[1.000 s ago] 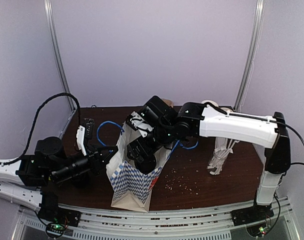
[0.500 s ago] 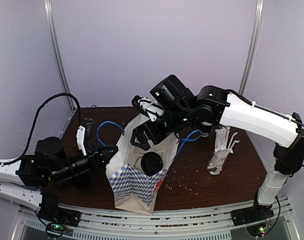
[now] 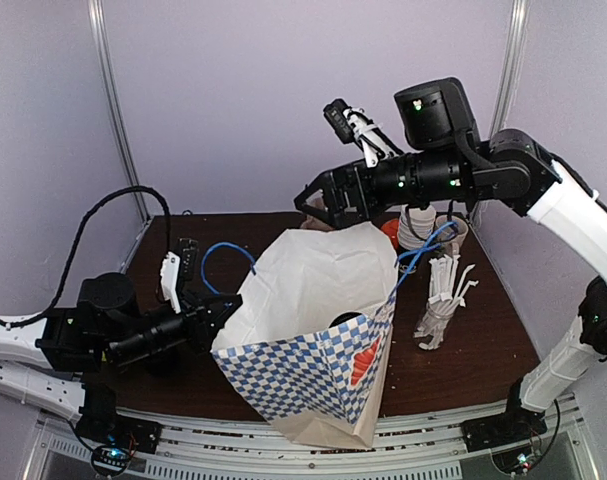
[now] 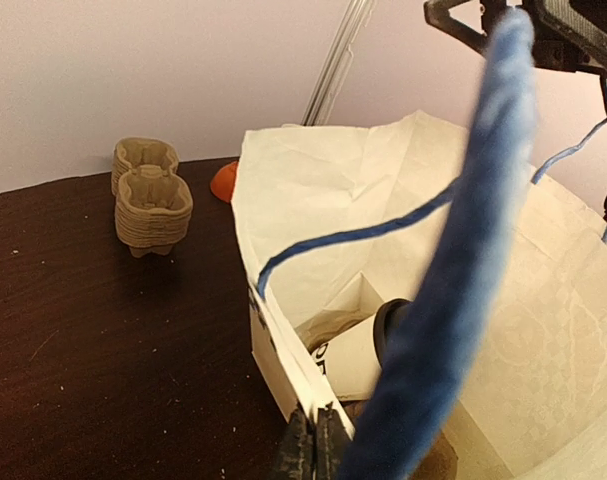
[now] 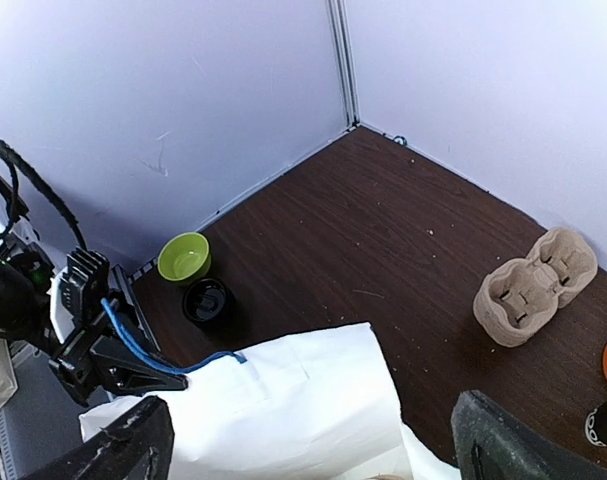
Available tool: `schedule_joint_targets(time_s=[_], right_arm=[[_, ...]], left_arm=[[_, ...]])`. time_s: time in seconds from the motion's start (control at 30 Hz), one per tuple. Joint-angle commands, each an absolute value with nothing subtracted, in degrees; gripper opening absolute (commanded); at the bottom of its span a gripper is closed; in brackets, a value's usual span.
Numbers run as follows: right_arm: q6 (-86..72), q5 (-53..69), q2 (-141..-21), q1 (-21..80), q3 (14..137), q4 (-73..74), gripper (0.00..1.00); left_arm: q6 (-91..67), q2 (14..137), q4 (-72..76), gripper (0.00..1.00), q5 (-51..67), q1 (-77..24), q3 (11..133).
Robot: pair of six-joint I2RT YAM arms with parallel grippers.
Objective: Pack the takeout coffee
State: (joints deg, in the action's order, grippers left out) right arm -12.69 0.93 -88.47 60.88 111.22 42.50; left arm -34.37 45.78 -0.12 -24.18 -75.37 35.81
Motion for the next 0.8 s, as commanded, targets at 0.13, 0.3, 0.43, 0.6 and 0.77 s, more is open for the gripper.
schedule_joint_targets(time_s=[0.13,0.3,0.43,0.6,0.77], right_arm=[[-16.2,-0.3,-86.8,60.8,97.0,29.7,1.00],[-16.8,-3.2,-86.0,60.8,90.9,23.7,1.00],[-16.7,-8.0,-84.6,60.8,84.3,15.7,1.00],[-17.6,-12.6,-84.0,60.7,80.3,4.6,1.00],[-18.5,-17.9,-84.0,60.8,77.7,-5.3,1.00]], left_arm=[[-29.4,49.1,4.4,0.00,-22.1,-75.4,40.7],[-27.6,50.9,6.5,0.00,-21.2,-75.4,41.8],[-27.1,51.5,7.6,0.00,-20.5,-75.4,41.8],[-27.0,51.8,7.7,0.00,-19.8,-75.4,41.6],[-27.1,51.6,7.4,0.00,-19.7,-75.4,41.5]])
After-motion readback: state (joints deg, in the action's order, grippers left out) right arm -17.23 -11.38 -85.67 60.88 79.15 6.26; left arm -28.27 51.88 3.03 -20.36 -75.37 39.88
